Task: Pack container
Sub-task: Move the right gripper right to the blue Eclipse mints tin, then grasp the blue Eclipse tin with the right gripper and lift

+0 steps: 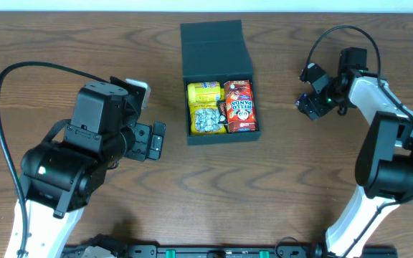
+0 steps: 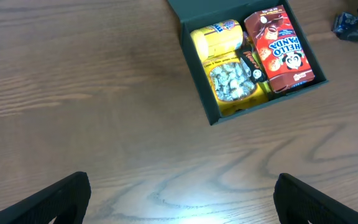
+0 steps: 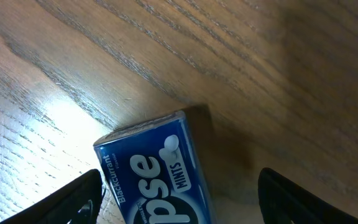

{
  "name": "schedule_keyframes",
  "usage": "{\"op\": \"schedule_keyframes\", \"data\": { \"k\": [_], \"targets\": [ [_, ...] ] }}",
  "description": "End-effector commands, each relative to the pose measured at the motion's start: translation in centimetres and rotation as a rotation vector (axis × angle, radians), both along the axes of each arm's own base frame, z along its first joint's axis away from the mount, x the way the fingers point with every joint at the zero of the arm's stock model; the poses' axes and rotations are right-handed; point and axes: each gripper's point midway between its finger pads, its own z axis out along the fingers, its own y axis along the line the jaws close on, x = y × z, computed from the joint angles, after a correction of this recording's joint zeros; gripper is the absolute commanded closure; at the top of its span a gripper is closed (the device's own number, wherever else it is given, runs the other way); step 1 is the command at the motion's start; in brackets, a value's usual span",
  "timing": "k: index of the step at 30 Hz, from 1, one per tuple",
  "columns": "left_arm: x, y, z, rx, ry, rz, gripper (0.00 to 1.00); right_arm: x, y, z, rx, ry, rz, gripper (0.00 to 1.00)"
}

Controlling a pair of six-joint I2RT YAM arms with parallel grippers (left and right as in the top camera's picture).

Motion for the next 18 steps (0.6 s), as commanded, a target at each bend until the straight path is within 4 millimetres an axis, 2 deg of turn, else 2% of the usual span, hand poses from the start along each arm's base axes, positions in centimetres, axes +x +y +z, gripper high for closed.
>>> {"op": "schedule_keyframes", "data": {
  "k": [1,11,18],
  "targets": [
    [0.0,0.1,0.6,-0.003,-0.014,0.0,0.05,0.1,-0.2,-0.2,-0.007,0.002,0.007,0.21],
    [0.0,0.1,0.5,-0.002,-0.014,0.0,0.05,0.0,0.1,-0.7,-0.049,0.016,0.018,0.21],
    [0.0,0.1,0.5,-0.002,-0.014,0.0,0.05,-0.1,0.5,-1.5,-0.039,0.037,0.002,0.29]
  ]
}}
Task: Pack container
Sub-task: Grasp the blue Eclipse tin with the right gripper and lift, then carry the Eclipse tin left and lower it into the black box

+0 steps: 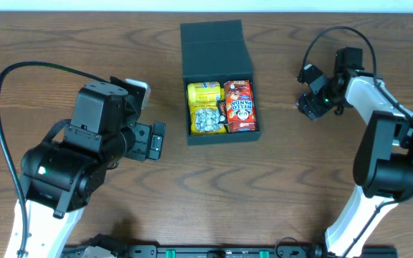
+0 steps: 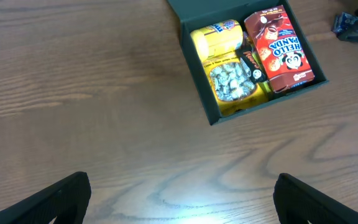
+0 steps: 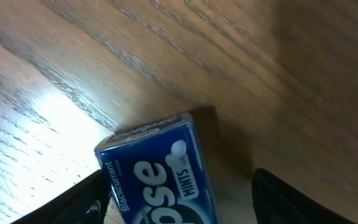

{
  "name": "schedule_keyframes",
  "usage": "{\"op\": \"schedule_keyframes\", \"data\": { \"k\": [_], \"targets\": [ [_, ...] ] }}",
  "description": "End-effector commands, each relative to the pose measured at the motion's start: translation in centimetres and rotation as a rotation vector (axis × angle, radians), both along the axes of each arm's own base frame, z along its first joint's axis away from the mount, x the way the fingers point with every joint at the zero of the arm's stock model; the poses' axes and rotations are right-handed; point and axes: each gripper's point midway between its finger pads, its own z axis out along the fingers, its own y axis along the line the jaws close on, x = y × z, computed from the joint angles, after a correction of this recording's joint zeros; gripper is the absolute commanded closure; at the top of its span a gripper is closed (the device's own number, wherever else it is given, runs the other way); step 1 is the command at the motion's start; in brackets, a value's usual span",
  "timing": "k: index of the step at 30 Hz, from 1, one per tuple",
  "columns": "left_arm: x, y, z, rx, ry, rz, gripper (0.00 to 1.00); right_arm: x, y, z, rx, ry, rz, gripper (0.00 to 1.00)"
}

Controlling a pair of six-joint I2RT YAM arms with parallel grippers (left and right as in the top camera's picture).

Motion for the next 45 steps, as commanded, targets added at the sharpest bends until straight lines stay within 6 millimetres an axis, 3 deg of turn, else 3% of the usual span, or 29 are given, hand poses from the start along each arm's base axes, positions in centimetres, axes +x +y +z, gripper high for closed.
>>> {"op": "schedule_keyframes", "data": {
  "k": [1,5,16,23,31,36,39,45],
  "targets": [
    [0.0,0.1,0.6,-0.003,-0.014,0.0,0.05,0.0,0.3,-1.0,0.003,0.022,-0.006,0.32],
    [0.0,0.1,0.6,-0.003,-0.014,0.0,0.05,0.0,0.3,-1.0,0.006,0.022,-0.021,0.46],
    [0.0,0.1,0.6,-0.003,-0.014,0.0,0.05,0.9,0.7,-0.6,0.058,0.015,-0.192,0.64],
    [0.0,0.1,0.6,-0.003,-0.014,0.0,0.05,3.1,3.1,2.3,0.144,-0.032,-0.375,0.81],
    [0.0,0.1,0.6,-0.003,-0.014,0.0,0.05,6.4,9.6,11.7,0.227,-0.188,-0.321,0.91],
    [0.0,0.1,0.5,-0.002,-0.014,0.0,0.05,6.4,14.7,17.4,0.324,-0.264,-0.317,0.91],
    [0.0,0.1,0.6,-0.003,-0.014,0.0,0.05,5.4,18.0,18.3,0.368,-0.251,-0.309,0.91],
    [0.0,0.1,0.6,-0.003,-0.014,0.0,0.05,2.3,24.5,17.8,0.446,-0.134,-0.369,0.92]
  ]
}}
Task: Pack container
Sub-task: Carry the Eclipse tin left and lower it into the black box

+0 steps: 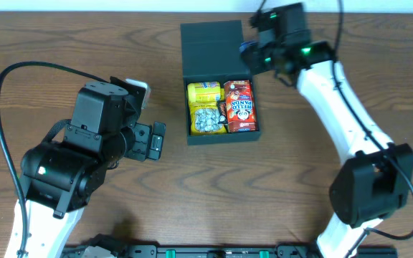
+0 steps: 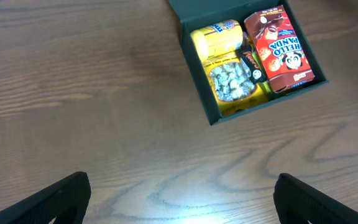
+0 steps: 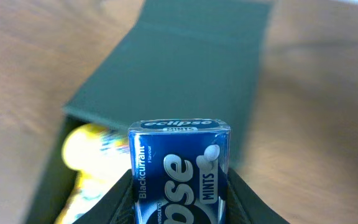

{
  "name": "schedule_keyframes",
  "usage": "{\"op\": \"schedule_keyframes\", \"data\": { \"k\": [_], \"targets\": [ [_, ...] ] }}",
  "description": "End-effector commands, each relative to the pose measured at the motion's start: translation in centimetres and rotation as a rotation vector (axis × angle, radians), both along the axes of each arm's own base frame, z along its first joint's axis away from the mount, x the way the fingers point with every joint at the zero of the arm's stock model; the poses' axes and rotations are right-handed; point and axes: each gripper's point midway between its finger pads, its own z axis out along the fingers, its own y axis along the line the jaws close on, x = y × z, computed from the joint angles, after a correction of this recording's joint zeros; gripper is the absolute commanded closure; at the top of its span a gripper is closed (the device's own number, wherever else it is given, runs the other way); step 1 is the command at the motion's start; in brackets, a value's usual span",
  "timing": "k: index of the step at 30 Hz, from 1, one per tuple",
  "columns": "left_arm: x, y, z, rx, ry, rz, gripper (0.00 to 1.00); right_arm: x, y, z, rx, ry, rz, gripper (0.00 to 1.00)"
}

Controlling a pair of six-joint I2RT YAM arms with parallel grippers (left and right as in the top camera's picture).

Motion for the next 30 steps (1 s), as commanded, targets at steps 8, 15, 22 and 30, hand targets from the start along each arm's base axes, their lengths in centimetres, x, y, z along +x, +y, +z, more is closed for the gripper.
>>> {"op": "schedule_keyframes", "data": {
  "k": [8,15,22,30],
  "targets": [
    [0.0,0.1,0.6,-0.003,-0.014,0.0,0.05,-4.9,7.3,-2.6,0.044,0.134,-0.205,0.92],
    [0.0,0.1,0.6,-0.003,-0.014,0.0,0.05,-6.7,7.7,-5.2,-0.053,0.121,-0.237,0.91],
    [0.0,0.1,0.6,-0.003,-0.014,0.0,0.05,-7.4,7.0,-8.0,-0.077,0.137,-0.243,0.91],
    [0.0,0.1,0.6,-0.003,-0.014,0.0,0.05,-7.8,6.7,-9.3,-0.082,0.144,-0.241,0.86]
  ]
}}
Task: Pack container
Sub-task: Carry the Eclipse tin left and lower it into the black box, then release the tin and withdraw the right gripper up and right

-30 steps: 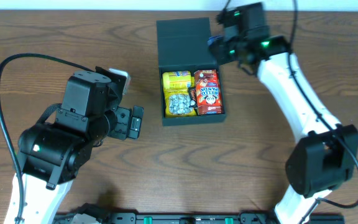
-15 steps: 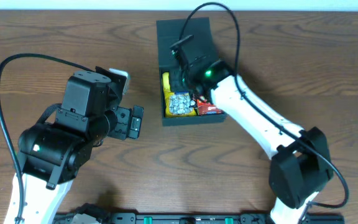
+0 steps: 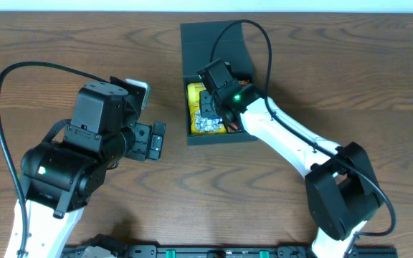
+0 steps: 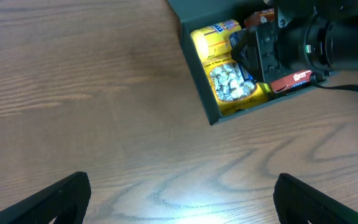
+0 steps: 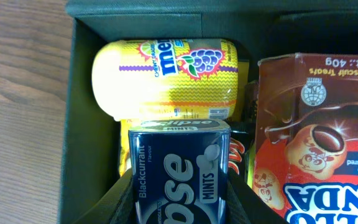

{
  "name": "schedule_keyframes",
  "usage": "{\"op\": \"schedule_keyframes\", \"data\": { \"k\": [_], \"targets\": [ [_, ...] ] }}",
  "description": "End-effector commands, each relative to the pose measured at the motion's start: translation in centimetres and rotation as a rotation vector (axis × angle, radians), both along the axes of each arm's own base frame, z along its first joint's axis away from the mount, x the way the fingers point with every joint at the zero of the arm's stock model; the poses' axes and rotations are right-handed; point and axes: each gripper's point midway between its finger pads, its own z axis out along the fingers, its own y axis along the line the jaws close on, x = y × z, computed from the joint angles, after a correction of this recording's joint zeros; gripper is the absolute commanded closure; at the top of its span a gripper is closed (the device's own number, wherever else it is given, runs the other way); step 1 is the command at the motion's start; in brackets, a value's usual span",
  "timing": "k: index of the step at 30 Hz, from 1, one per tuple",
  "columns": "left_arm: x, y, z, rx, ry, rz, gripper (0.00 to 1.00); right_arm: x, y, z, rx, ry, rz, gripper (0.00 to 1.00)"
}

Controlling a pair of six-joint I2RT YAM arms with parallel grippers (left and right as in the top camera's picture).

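Note:
A dark green box (image 3: pixel 189 115) stands open at the table's middle back, also visible in the left wrist view (image 4: pixel 197 81). It holds a yellow Mentos bottle (image 5: pixel 166 78), a red Hello Panda carton (image 5: pixel 316 137) and a bag of silver-wrapped sweets (image 4: pixel 232 81). My right gripper (image 5: pixel 179 199) is shut on a blue Eclipse mints tin (image 5: pixel 179 174), low over the box's left half, just in front of the Mentos bottle. From overhead the right gripper (image 3: pixel 210 100) hides the tin. My left gripper (image 4: pixel 182 202) stands open over bare table left of the box, nothing between its fingers.
The box's lid (image 3: pixel 214 43) lies flipped open behind it. The right arm (image 3: pixel 285 136) stretches across the box's front right corner, its cable (image 3: pixel 264 43) arching over the lid. The box's left wall (image 5: pixel 79 124) is close beside the tin.
My right gripper, still shut on the mints tin, was over the lid at the box's back right. It is now low over the left half of the box's inside. The left arm has not moved.
The mints tin lay on the table at the far right, between my right gripper's open fingers, at the first two moments. Then the gripper was shut on the tin above the box's lid. Now the tin hangs inside the box opening.

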Motion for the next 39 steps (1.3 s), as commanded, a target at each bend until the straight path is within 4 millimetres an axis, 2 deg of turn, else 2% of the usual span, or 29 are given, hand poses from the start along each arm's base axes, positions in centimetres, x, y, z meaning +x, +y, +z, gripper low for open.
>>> {"op": "schedule_keyframes", "data": {
  "k": [1,3,8,11,16,20,23,27,28,30,33,35,39],
  "targets": [
    [0.0,0.1,0.5,-0.002,-0.013,0.0,0.05,0.0,-0.4,-0.7,-0.014,0.004,-0.026,0.83],
    [0.0,0.1,0.5,-0.002,-0.014,0.0,0.05,-0.1,-0.4,-0.7,-0.014,0.007,-0.025,0.73],
    [0.0,0.1,0.5,-0.002,-0.014,0.0,0.05,-0.1,-0.3,-0.7,-0.01,0.009,-0.022,0.57],
    [0.0,0.1,0.5,-0.002,-0.013,0.0,0.05,-0.1,-0.3,-0.7,-0.01,0.009,-0.022,0.52],
    [0.0,0.1,0.5,-0.002,-0.014,0.0,0.05,-0.1,-0.3,-0.7,-0.01,0.009,-0.022,0.5],
    [0.0,0.1,0.5,-0.002,-0.014,0.0,0.05,-0.1,-0.3,-0.7,-0.01,0.008,-0.022,0.44],
    [0.0,0.1,0.5,-0.002,-0.014,0.0,0.05,-0.1,-0.5,0.4,-0.004,-0.006,-0.015,0.36],
    [0.0,0.1,0.5,-0.002,-0.013,0.0,0.05,0.1,-0.8,4.5,0.017,-0.094,0.028,0.33],
    [0.0,0.1,0.5,-0.002,-0.013,0.0,0.05,0.2,-1.0,5.9,0.026,-0.126,0.038,0.34],
    [0.0,0.1,0.5,-0.002,-0.014,0.0,0.05,0.4,-1.6,9.1,0.046,-0.201,0.043,0.41],
    [0.0,0.1,0.5,-0.002,-0.014,0.0,0.05,0.8,-3.6,12.9,0.061,-0.29,-0.005,0.64],
    [0.0,0.1,0.6,-0.003,-0.014,0.0,0.05,1.0,-5.1,14.8,0.072,-0.327,-0.036,0.72],
    [0.7,-0.1,1.2,-0.016,-0.054,0.002,0.05,1.0,-8.3,16.4,0.07,-0.341,-0.097,0.95]
  ]
}}
